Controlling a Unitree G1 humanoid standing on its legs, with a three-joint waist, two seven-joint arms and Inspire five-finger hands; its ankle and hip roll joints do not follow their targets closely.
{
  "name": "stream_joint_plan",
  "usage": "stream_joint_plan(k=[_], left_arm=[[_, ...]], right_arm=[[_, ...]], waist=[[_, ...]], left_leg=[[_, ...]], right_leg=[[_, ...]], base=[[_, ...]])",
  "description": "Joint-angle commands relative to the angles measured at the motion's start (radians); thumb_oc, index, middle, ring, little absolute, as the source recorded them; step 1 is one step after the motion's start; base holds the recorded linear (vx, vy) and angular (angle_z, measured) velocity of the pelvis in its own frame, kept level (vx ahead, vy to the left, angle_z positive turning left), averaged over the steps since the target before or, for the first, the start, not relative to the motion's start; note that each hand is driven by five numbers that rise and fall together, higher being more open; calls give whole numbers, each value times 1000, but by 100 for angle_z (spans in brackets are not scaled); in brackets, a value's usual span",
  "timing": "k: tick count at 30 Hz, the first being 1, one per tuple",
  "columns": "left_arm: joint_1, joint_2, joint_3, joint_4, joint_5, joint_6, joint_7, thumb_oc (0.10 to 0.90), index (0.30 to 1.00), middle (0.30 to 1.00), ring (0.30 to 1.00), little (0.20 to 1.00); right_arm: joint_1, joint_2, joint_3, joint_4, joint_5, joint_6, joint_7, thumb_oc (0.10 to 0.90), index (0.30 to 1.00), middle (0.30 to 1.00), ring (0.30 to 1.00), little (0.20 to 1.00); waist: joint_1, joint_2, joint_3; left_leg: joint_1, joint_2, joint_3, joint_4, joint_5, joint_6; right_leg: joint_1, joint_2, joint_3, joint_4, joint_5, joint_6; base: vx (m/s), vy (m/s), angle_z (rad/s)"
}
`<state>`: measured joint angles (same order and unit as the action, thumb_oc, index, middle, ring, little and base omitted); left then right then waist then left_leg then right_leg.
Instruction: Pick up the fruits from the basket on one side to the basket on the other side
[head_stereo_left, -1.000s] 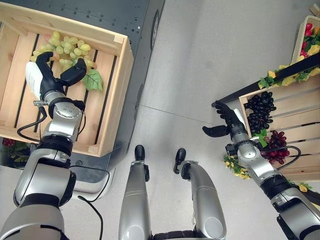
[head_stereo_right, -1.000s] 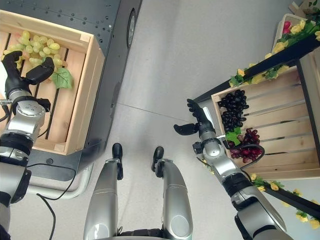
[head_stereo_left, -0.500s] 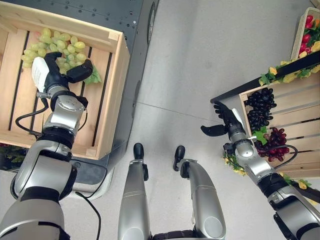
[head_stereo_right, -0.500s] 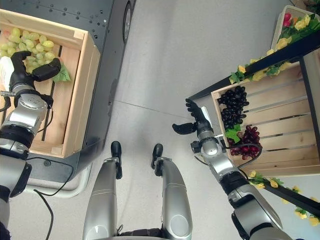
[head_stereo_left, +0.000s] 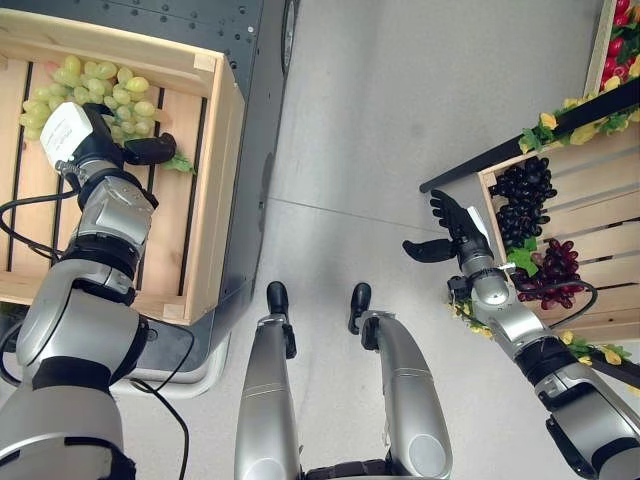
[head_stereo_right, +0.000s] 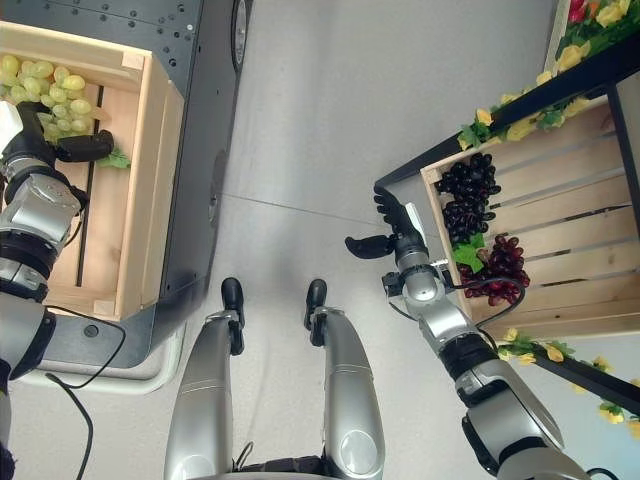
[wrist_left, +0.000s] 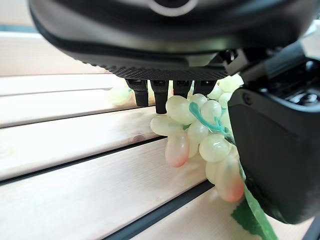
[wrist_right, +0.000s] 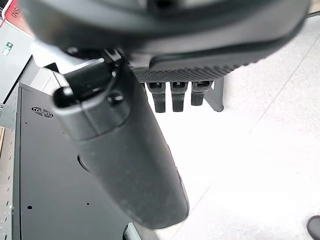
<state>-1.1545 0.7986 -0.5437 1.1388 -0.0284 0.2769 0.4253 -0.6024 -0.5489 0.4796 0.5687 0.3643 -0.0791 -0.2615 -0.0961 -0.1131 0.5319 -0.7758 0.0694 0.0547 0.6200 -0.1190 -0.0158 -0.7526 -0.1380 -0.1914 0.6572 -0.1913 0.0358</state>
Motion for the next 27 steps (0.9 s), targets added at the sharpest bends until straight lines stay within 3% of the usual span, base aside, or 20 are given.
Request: stream_joint_plan(k=[1,4,5,6,17,27], left_arm=[[-16,6,-1,46,38,24,-36,800,900,900,900,900],[-21,6,-12,56,54,38,-24,800,900,900,900,900],[-24,10,-18,64,52,17,-13,467,401,401,401,401],[-24,12,-17,65,46,2,-13,400,300,300,300,300],[-13,26,20,51,-22,-99,-9,400,300,300,300,300],[15,25,55,12,-55,-142,4,400,300,300,300,300]], right_arm=[[-10,-88,-65,-53,40,-71,-62,800,900,900,900,900],[-13,-93,-65,-55,52,-82,-62,800,900,900,900,900],[-15,-92,-60,-56,59,-91,-62,800,900,900,900,900],[-15,-91,-60,-57,60,-95,-63,800,900,900,900,900],[-11,-87,-68,-57,63,-109,-60,800,900,900,900,900],[-6,-65,-74,-67,64,-103,-61,800,900,900,900,900]], waist=[[-5,8,-12],[-4,2,-12],[-4,-2,-12],[-4,-4,-12],[1,3,-12],[13,17,-12]], left_leg=[[42,-33,107,-36,-51,38],[26,-33,104,-36,-50,40],[18,-32,103,-32,-51,40],[16,-32,102,-30,-52,40],[33,-31,103,-34,-57,38],[86,-36,98,-66,-52,39]], right_leg=[[16,38,2,-45,24,-26],[2,38,-1,-44,27,-24],[-5,39,-3,-41,28,-24],[-6,40,-4,-41,28,-24],[11,39,-6,-40,21,-23],[50,36,-6,-39,11,-22]], base=[[0,0,0],[0,0,0],[0,0,0],[-11,-6,3],[-1,-1,1],[-1,1,0]])
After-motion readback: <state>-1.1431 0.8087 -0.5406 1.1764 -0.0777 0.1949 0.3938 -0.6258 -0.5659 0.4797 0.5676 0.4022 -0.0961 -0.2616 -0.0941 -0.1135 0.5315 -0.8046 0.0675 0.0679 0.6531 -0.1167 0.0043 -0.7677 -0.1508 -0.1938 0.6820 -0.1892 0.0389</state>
